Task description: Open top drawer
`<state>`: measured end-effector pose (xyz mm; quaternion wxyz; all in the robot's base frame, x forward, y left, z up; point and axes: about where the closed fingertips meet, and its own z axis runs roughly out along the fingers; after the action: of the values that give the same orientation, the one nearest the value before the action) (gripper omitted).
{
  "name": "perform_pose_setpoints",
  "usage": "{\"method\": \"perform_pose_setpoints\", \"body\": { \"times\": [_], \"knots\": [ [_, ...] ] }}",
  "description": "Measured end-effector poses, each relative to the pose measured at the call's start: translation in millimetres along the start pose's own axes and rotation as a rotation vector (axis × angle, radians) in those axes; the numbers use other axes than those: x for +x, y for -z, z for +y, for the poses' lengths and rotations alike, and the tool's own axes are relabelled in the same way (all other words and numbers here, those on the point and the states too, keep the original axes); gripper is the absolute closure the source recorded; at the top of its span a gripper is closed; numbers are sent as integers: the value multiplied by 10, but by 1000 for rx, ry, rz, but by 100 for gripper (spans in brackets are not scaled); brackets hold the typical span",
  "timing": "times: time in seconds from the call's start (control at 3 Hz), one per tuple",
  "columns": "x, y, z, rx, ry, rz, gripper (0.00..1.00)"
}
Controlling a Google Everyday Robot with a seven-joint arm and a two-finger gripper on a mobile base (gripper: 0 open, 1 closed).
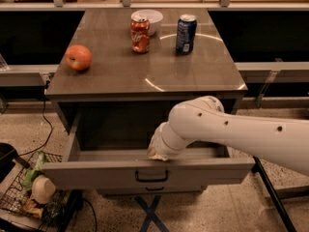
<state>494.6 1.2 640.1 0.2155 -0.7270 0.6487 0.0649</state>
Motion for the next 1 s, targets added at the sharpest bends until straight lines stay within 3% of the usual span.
{"method": "perform_pose_setpoints", "body": {
  "times": [0.33,0.67,1.0],
  "knots": [
    [-1,-2,8,-1,0,0,100],
    [-100,-56,400,-29,14,-47,100],
    [-150,-98,631,-45,18,-87,99]
  ]
}}
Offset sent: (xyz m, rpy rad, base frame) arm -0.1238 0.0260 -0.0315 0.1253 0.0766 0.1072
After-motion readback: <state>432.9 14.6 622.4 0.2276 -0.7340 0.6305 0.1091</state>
